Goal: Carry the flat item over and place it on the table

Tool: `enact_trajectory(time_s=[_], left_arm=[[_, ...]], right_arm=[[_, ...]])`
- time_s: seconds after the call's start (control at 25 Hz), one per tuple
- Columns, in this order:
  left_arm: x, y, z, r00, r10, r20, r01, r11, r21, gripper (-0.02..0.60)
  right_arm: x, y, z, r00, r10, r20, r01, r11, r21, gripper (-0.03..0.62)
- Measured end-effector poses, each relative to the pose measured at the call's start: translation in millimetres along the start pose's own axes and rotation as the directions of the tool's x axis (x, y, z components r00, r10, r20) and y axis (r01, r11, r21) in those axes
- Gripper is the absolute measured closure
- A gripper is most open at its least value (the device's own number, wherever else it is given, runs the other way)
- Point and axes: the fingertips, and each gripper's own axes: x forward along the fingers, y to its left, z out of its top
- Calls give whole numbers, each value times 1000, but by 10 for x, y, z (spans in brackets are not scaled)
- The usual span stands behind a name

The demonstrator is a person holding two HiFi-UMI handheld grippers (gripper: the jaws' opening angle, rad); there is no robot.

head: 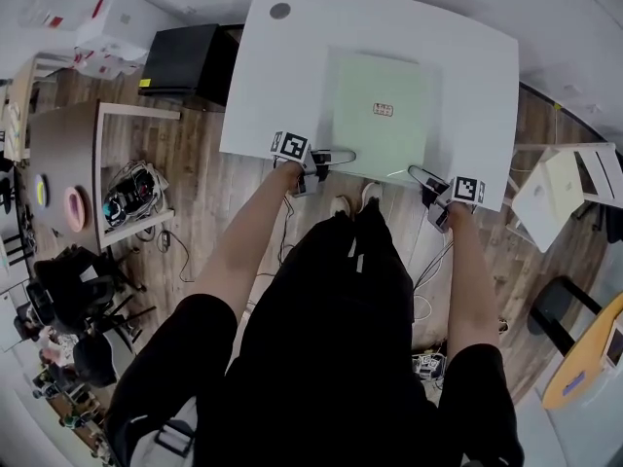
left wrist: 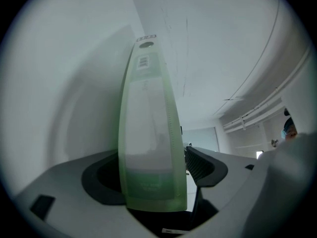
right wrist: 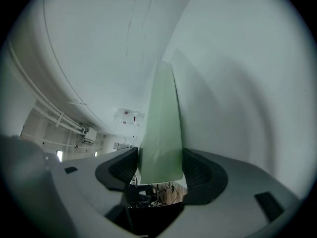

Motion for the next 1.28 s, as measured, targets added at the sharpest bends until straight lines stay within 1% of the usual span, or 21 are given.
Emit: enact_trajectory(time_s=[0.16, 0.28, 0.4, 0.52, 0.8, 0.96, 1.08, 1.28], left_arm=[[-5, -3, -28, 1000, 10, -11, -10, 1000, 2, 216], [-33, 39, 8, 999, 44, 11, -43, 999, -23, 216], [-74, 68, 31, 997, 69, 33, -68, 997, -33, 216], [-101, 79, 32, 996, 77, 49, -75, 996, -38, 216], [-206, 44, 73, 993, 78, 84, -77, 997, -20, 216], [-280, 37, 32, 996, 65, 62, -65, 998, -13, 216], [-311, 82, -23, 996, 76, 49, -76, 997, -16, 216], [-412, 114, 33, 991, 93, 94, -91, 996, -23, 213]], right_arm=[[-5, -10, -32, 1000, -10, 7, 10, 1000, -1, 304], [12, -12, -43, 1000, -28, -7, 28, 1000, -13, 304], [8, -29, -46, 999, -45, -6, 45, 999, -22, 304], [-14, -50, -41, 999, -53, 1, 53, 998, -22, 307], [30, -29, -64, 998, -58, 10, 59, 998, -16, 309], [66, -13, -89, 998, -61, 1, 61, 998, -20, 307], [71, -18, -122, 999, -54, 0, 54, 998, -29, 309], [123, 10, -125, 998, -69, 8, 70, 997, -25, 309]])
